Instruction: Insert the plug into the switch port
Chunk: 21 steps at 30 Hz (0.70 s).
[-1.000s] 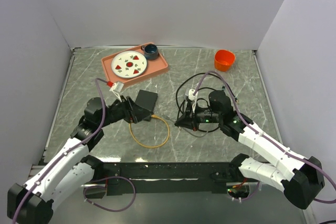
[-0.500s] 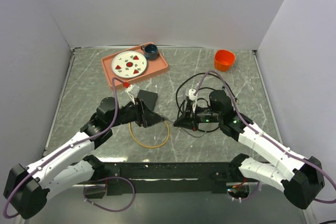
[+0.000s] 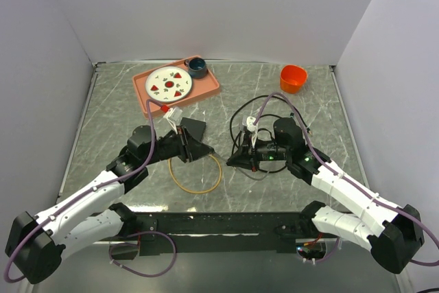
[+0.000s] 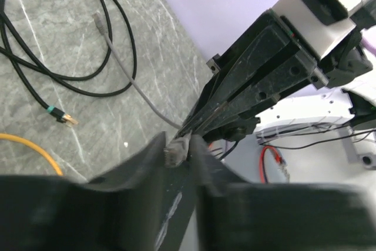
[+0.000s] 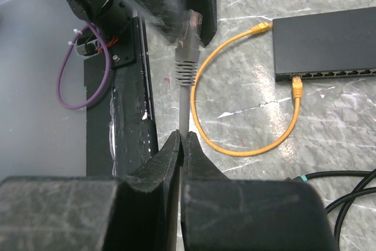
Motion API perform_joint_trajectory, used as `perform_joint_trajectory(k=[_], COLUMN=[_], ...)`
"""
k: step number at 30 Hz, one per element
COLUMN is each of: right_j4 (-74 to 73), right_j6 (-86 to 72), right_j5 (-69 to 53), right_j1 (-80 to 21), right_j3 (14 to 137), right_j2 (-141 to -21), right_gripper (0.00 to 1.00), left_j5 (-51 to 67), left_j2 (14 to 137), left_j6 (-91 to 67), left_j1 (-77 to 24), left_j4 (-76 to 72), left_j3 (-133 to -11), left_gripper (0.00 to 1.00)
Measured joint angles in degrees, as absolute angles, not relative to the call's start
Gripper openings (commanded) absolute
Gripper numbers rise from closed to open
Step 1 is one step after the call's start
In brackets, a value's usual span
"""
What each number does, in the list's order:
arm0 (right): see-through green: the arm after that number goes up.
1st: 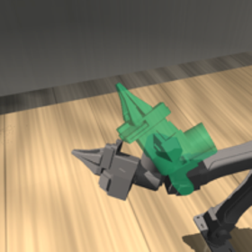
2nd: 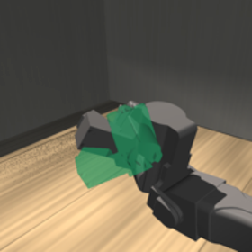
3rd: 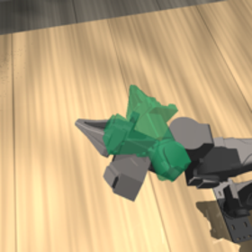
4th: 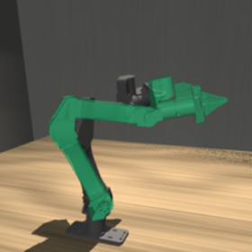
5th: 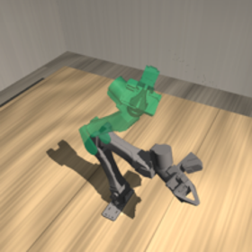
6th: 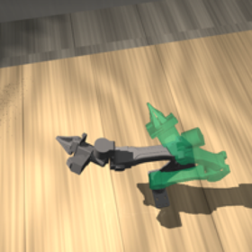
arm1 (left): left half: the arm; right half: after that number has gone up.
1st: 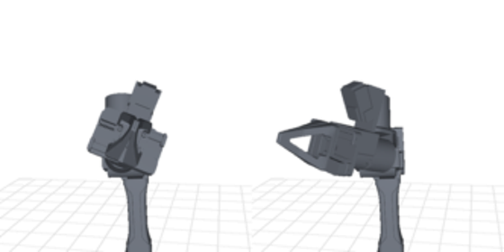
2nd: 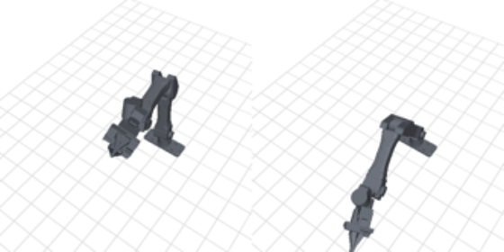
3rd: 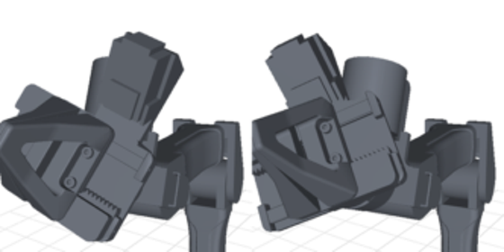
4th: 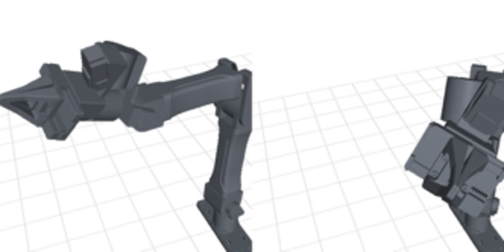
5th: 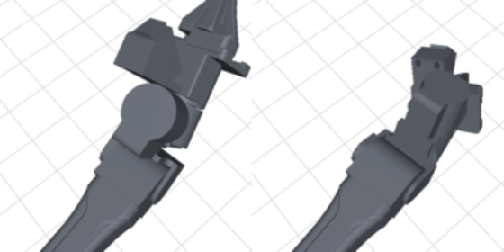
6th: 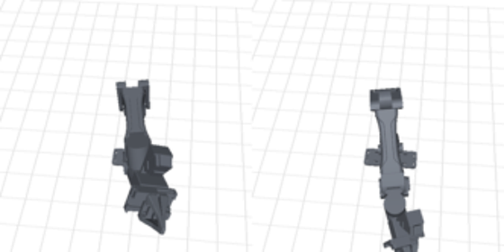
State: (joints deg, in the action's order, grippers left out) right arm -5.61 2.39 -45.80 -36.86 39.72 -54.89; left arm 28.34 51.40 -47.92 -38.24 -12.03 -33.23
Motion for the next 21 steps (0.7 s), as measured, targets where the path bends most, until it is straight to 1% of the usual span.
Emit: perform_joint_trajectory(k=[2,3,4,6,7,8,9,10,12,13,18,21], right_j4=[-5.61,-5.65,-5.69,-5.65,-5.63,-5.61,-5.63,-5.56,-5.34,-5.13,-3.79,-3.90], right_j6=[2.39,2.39,2.39,2.37,2.35,2.33,2.00,1.65,0.78,0.51,-0.45,-0.05], right_j5=[-45.69,-45.63,-45.52,-45.45,-45.45,-45.30,-45.01,-44.58,-43.24,-42.39,-37.04,-32.38], right_j1=[-36.86,-36.86,-36.86,-36.86,-36.86,-36.86,-36.86,-36.86,-36.86,-36.86,-38.02,-41.32], right_j3=[39.72,39.72,39.70,39.68,39.68,39.68,39.68,39.68,39.68,39.68,39.90,41.39], right_j2=[-54.87,-54.87,-54.87,-54.87,-54.87,-54.87,-54.87,-54.87,-54.61,-54.26,-51.44,-51.79], right_gripper=[0.00,0.00,0.00,0.00,0.26,0.39,0.50,0.67,0.75,0.82,0.82,0.81], left_j5=[28.29,28.34,28.32,28.25,28.18,28.05,27.81,27.46,26.55,25.85,20.88,18.48], left_j2=[51.79,51.94,52.03,52.03,52.01,51.99,51.96,51.94,51.70,51.46,51.13,51.53], left_j6=[-47.68,-47.72,-47.70,-47.72,-47.72,-47.70,-47.72,-47.75,-47.77,-47.83,-49.34,-50.85], left_j1=[-38.28,-38.33,-38.48,-38.68,-38.76,-38.85,-38.92,-38.98,-39.29,-39.53,-40.88,-41.63], left_j4=[-12.60,-12.78,-12.84,-12.84,-12.82,-12.80,-12.69,-12.53,-11.92,-11.20,-7.35,-5.04], left_j3=[-33.26,-33.36,-33.54,-33.80,-33.87,-33.87,-33.87,-33.87,-33.89,-33.91,-35.24,-36.49], left_gripper=[0.09,0.03,0.01,0.01,0.01,0.01,0.01,0.01,0.01,0.01,0.01,0.01])
